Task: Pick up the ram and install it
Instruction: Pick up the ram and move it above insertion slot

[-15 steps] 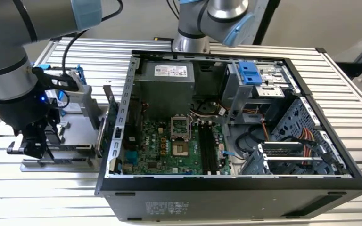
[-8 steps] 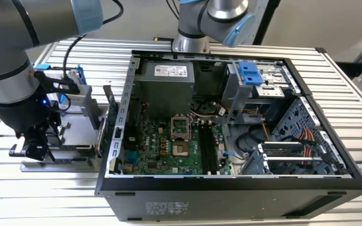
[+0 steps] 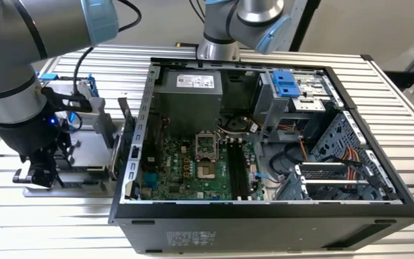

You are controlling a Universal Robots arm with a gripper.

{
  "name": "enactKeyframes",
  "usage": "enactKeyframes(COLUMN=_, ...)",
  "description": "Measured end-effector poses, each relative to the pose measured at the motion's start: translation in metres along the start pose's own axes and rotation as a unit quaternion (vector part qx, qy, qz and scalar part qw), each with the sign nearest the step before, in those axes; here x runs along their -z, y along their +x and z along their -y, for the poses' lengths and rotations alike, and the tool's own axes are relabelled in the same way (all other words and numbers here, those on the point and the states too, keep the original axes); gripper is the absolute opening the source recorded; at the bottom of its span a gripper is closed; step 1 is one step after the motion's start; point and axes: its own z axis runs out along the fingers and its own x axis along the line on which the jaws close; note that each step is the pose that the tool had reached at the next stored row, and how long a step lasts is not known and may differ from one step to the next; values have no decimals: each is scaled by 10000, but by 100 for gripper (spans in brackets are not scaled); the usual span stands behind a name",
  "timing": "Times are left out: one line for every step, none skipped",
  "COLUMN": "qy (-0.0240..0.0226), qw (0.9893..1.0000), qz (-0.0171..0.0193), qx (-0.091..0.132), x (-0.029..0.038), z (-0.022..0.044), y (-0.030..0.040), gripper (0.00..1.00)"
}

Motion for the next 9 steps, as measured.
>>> enactKeyframes(qy=0, qw=10000, qz=0, qx=0, x=-9, z=0, y=2, gripper=100)
enactKeyframes(qy=0, qw=10000, qz=0, qx=0, x=-19, z=1, y=4, gripper=100)
enactKeyframes(qy=0, qw=10000, qz=-1, qx=0, x=-28, z=1, y=6, gripper=100)
enactKeyframes(qy=0, qw=10000, qz=-1, qx=0, x=-38, z=1, y=8, gripper=100)
enactKeyframes(qy=0, qw=10000, qz=-1, qx=0, x=-47, z=1, y=10, gripper=100)
enactKeyframes(qy=0, qw=10000, qz=0, qx=0, x=-56, z=2, y=13, gripper=100)
enactKeyframes(qy=1, qw=10000, qz=0, qx=0, x=-66, z=2, y=14, gripper=100)
enactKeyframes(qy=1, qw=10000, qz=0, qx=0, x=-76, z=2, y=15, gripper=100)
enactKeyframes(qy=1, qw=10000, qz=0, qx=0, x=-87, z=3, y=15, gripper=100)
